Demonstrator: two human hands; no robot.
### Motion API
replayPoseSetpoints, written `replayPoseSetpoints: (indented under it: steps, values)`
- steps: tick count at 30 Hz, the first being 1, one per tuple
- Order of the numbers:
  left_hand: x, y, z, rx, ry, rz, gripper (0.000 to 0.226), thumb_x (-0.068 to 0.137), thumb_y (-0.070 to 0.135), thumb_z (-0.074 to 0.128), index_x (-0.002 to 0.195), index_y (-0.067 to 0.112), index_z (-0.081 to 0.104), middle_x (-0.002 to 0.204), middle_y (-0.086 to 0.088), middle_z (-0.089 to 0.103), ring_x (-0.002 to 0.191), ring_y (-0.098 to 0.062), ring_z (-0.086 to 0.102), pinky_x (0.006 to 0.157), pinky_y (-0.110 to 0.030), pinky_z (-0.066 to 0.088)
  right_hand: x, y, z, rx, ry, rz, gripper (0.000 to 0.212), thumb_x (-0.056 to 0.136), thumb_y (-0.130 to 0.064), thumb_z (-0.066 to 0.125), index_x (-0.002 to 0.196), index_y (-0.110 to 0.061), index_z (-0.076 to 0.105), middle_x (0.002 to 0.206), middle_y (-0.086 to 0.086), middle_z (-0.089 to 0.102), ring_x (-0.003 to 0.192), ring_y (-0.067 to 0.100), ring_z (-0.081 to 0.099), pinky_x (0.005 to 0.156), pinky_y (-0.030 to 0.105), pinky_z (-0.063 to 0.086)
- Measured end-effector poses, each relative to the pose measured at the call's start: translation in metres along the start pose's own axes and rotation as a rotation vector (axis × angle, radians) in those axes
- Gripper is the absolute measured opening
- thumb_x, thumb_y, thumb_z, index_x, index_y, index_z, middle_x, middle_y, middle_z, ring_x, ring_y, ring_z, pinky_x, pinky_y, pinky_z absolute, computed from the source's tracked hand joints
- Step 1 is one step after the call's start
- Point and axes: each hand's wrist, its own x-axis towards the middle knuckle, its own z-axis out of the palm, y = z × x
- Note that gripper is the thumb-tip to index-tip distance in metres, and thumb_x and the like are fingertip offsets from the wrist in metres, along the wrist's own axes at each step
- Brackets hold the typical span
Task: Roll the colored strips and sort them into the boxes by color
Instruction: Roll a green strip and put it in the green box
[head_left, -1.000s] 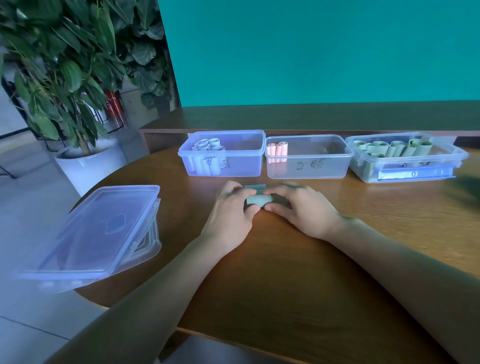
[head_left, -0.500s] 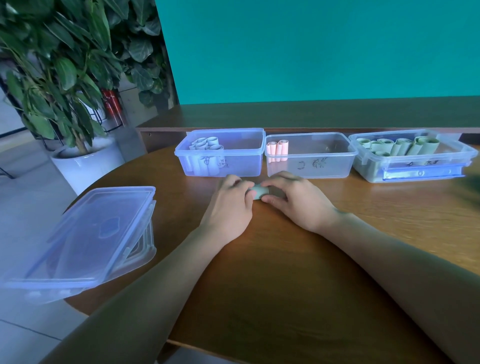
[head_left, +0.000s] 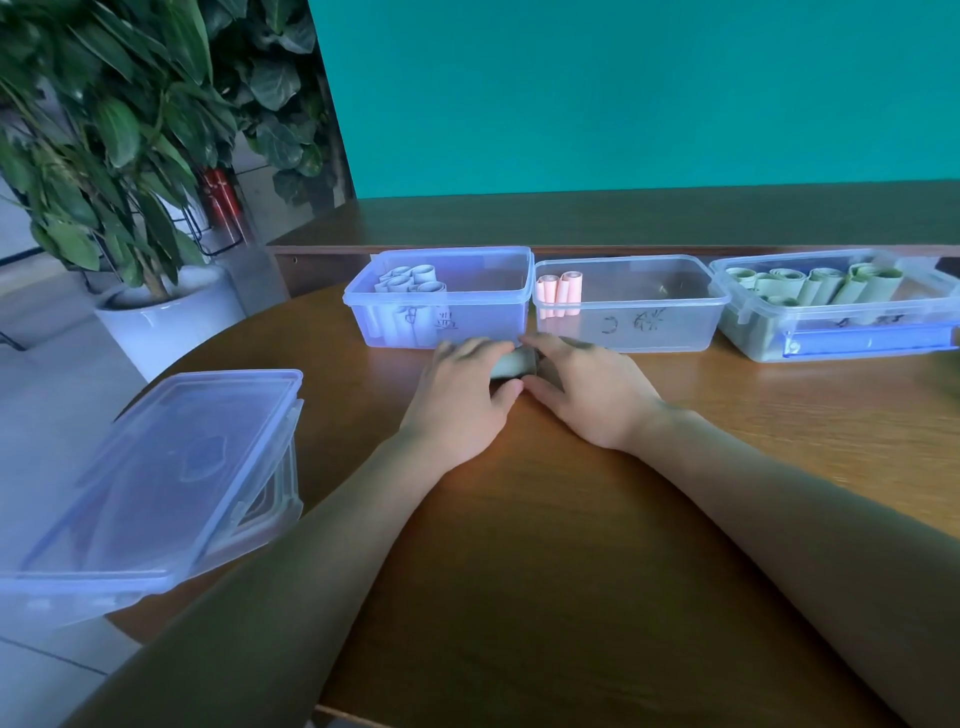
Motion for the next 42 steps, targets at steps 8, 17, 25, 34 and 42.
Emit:
replayPoseSetpoints:
  steps: [8, 17, 25, 34, 42]
  values:
    - [0.020, -0.014, 0.002, -0.122, -0.034, -0.106, 0.042, 0.096, 0.033, 0.064, 0.137, 0.033, 0.056, 0.134, 0.001, 0.060, 0.126, -0.022, 0.048, 0.111, -0.043, 0.038, 0.008, 0.002, 0.005, 0.003, 0.010, 0.059, 0.041, 0.104, -0.041, 0.048, 0.143, -0.032, 0.042, 0.118, 0.000, 0.069, 0.108, 0.029, 0.064, 0.079, 0.037, 0.046]
    - [0.017, -0.011, 0.002, -0.183, -0.065, -0.078, 0.032, 0.100, 0.031, 0.057, 0.132, 0.033, 0.054, 0.123, -0.001, 0.057, 0.111, -0.018, 0.054, 0.095, -0.030, 0.042, 0.006, 0.004, 0.004, 0.213, 0.086, 0.108, 0.040, 0.099, -0.032, 0.061, 0.139, -0.032, 0.054, 0.114, -0.008, 0.069, 0.103, 0.020, 0.063, 0.090, 0.038, 0.051]
    - [-0.014, 0.027, -0.007, -0.417, -0.074, -0.059, 0.030, 0.105, 0.033, 0.047, 0.133, 0.024, 0.055, 0.118, 0.009, 0.061, 0.102, -0.006, 0.058, 0.082, -0.016, 0.044, -0.041, 0.006, -0.021, 0.763, 0.117, 0.107, 0.027, 0.100, -0.023, 0.063, 0.127, -0.021, 0.067, 0.099, -0.002, 0.063, 0.069, 0.005, 0.057, 0.061, 0.019, 0.048]
    - [-0.018, 0.105, -0.009, -0.704, -0.092, 0.031, 0.018, 0.104, 0.035, 0.048, 0.116, 0.040, 0.061, 0.097, 0.025, 0.068, 0.091, 0.007, 0.061, 0.080, -0.018, 0.053, -0.099, 0.029, -0.091, 1.232, 0.223, 0.239, 0.032, 0.087, -0.025, 0.072, 0.113, -0.007, 0.075, 0.088, 0.003, 0.071, 0.066, 0.013, 0.053, 0.051, 0.024, 0.047]
    - [0.023, 0.203, 0.028, -1.068, 0.035, -0.057, 0.015, 0.098, 0.029, 0.063, 0.111, 0.030, 0.069, 0.104, 0.012, 0.073, 0.094, -0.003, 0.066, 0.078, -0.020, 0.055, -0.132, 0.093, -0.184, 0.997, 0.347, 0.368, 0.023, 0.088, -0.018, 0.077, 0.106, -0.005, 0.078, 0.102, 0.008, 0.078, 0.085, 0.012, 0.070, 0.067, 0.020, 0.054]
